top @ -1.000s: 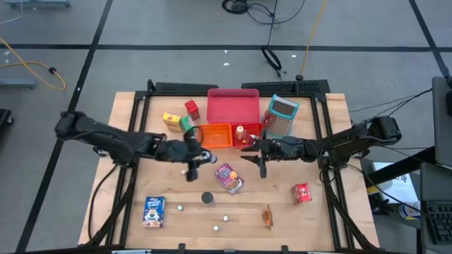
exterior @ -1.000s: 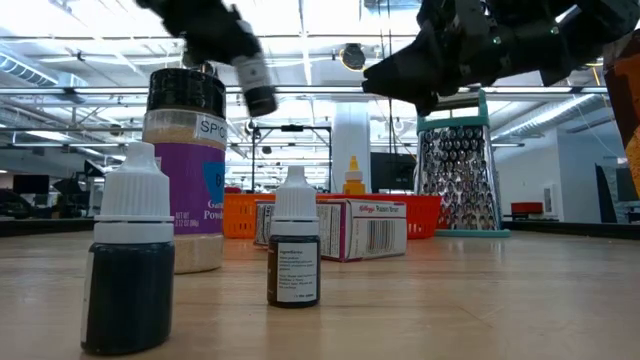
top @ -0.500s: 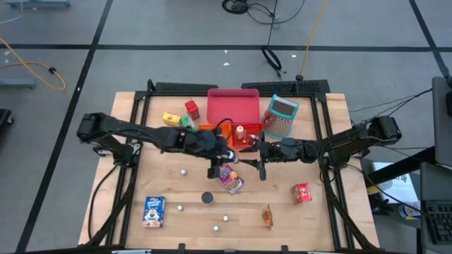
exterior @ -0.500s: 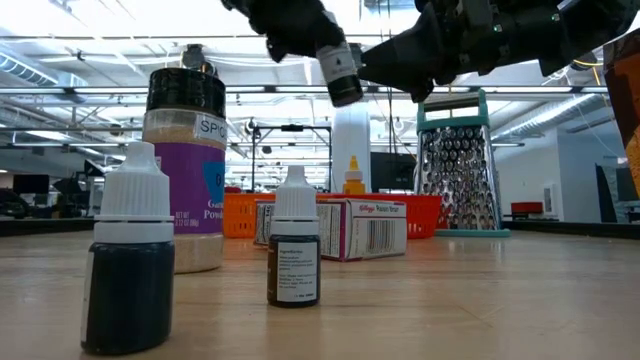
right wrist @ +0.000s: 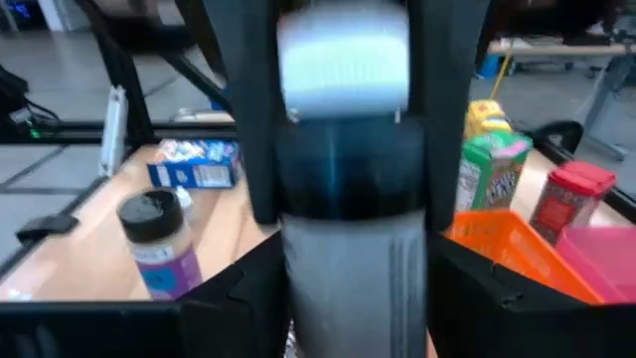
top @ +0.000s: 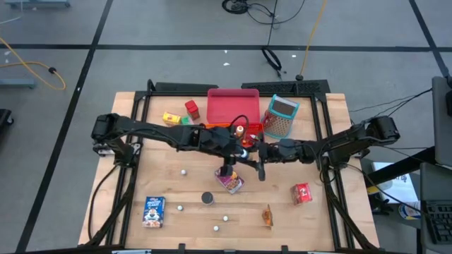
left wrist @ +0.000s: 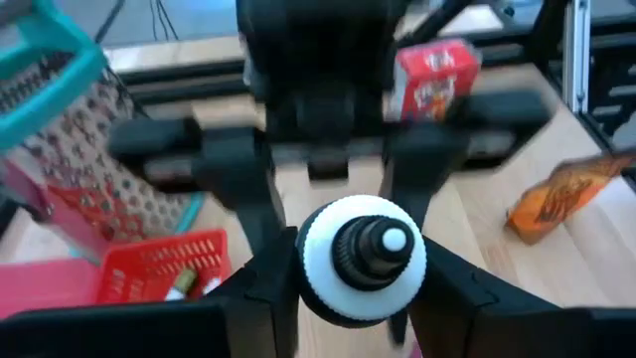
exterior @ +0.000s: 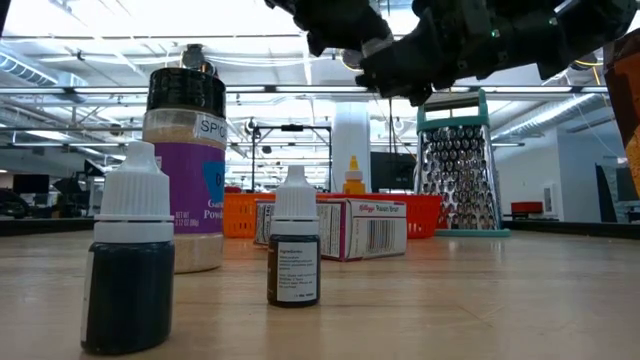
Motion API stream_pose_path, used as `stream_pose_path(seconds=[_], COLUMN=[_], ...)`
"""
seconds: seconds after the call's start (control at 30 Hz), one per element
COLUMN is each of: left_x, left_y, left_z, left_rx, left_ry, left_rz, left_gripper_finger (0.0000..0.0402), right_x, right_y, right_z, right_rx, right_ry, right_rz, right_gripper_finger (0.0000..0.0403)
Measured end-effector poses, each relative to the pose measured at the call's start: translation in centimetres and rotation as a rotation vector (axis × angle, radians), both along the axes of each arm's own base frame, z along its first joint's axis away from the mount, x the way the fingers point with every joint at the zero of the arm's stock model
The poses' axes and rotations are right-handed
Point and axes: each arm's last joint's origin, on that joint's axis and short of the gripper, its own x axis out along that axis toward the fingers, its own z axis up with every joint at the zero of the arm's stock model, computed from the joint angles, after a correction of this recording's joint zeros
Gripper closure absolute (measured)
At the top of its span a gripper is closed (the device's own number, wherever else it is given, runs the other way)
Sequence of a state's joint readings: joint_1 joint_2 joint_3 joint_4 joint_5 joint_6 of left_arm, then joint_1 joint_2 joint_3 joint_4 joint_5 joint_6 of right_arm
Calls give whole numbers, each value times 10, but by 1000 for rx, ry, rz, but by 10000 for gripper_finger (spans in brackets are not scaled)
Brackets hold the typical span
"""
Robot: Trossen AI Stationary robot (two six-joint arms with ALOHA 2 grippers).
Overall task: Pick & Place Kitchen Items
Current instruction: Put the black food coloring bottle into the red bin
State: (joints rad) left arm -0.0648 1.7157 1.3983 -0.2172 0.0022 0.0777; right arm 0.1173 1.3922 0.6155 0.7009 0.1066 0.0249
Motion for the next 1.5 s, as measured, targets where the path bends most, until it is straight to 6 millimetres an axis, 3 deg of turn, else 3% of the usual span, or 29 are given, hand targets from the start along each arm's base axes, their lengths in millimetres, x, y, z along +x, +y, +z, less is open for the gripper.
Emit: stream_pose_path(seconds=[0.3,0.57,1.03,1.27,1.5], left_x=[-2,-6,-41,-56,-69], left_y=[1,5,15,11,12], left_z=[-3,0,14,0,-24], left_rx=[-10,41,88,88,41], left_ry=[38,55,208,278,205], left_rz=[-20,50,229,277,343], left_gripper_finger=[259,244,230,229,229], right_x=[0,1,0,-2,-19], right_y=[0,-5,-24,-33,-37], right_z=[0,1,2,-1,-19], right_rx=[-11,-12,7,-14,23], right_ry=[-1,-12,-12,-10,-37], right_rz=[1,-28,-155,-310,-468], right_gripper_finger=[301,301,301,305,306])
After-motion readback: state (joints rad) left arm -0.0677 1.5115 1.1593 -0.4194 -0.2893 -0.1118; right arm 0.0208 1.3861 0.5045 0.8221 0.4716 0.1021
